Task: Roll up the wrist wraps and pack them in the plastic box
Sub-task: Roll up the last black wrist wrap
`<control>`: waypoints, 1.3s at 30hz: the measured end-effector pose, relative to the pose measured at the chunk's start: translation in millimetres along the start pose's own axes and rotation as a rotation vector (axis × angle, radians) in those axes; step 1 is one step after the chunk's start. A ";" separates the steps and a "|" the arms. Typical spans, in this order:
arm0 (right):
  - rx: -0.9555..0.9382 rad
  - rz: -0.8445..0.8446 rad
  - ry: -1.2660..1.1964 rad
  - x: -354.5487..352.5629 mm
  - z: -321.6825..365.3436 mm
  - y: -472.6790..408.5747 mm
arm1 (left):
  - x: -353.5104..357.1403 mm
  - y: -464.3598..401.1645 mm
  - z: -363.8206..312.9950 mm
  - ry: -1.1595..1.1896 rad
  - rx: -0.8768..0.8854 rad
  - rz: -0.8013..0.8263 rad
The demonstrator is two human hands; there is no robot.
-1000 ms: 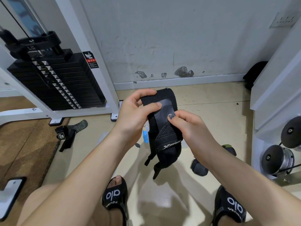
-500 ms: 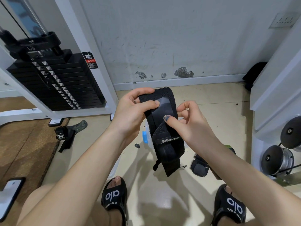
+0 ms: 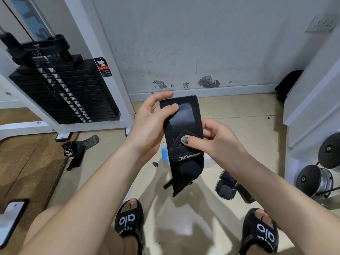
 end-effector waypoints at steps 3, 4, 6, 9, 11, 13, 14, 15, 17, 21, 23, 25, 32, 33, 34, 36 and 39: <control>-0.006 -0.014 -0.058 4.1 3.5 2.7 | 7.6 3.1 4.2 -0.090 0.040 0.056; -0.002 -0.019 -0.076 4.7 5.0 3.1 | 9.6 3.6 6.4 -0.112 0.049 0.063; 0.015 -0.027 -0.123 5.5 7.7 3.3 | 10.5 3.3 10.0 -0.127 0.054 0.041; -0.026 -0.124 0.002 6.0 7.8 4.8 | 9.8 1.7 10.3 -0.117 0.046 -0.022; -0.094 -0.212 0.184 5.1 5.2 7.5 | 9.1 0.2 9.6 -0.106 0.042 -0.075; -0.162 -0.227 0.264 7.5 0.7 9.7 | 8.1 -1.1 8.9 -0.092 0.048 -0.113; -0.190 -0.228 0.281 8.7 -1.0 10.5 | 7.9 -1.8 8.3 -0.080 0.057 -0.118; -0.211 -0.233 0.285 9.1 -2.1 10.9 | 8.3 -2.0 7.5 -0.065 0.064 -0.116; -0.242 -0.235 0.269 10.4 -1.3 10.8 | 9.5 -2.0 5.8 -0.045 0.065 -0.108; -0.189 -0.207 0.191 9.0 -0.3 6.7 | 9.6 -3.2 6.5 -0.028 0.069 -0.138; -0.148 -0.178 0.139 7.6 0.0 3.7 | 7.6 -3.7 8.1 -0.018 0.064 -0.169; -0.107 -0.151 0.119 7.0 0.3 2.2 | 5.7 -3.7 8.4 -0.015 0.057 -0.181; 0.021 -0.095 0.052 -2.0 -1.5 -5.2 | 2.6 -4.3 13.6 -0.053 0.048 -0.186; 0.021 -0.096 0.033 -2.8 -1.5 -5.3 | 2.5 -4.4 14.1 -0.063 0.052 -0.182; 0.018 -0.104 0.016 -3.1 -1.5 -4.9 | 2.5 -4.3 14.8 -0.073 0.056 -0.176; 0.015 -0.125 -0.033 -2.2 -2.0 -3.6 | 3.2 -5.0 16.5 -0.094 0.069 -0.152; 0.008 -0.139 -0.128 -3.4 -0.9 -3.8 | 5.2 -6.4 17.0 -0.152 0.111 -0.125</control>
Point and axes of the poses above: each hand's wrist, its own y-axis away from the middle knuckle, its own x-axis out of the palm, z = x × y, the point moved 3 cm from there along -y, towards the middle knuckle, and after that the axes turned 15 degrees about -y, right-handed, at the moved point
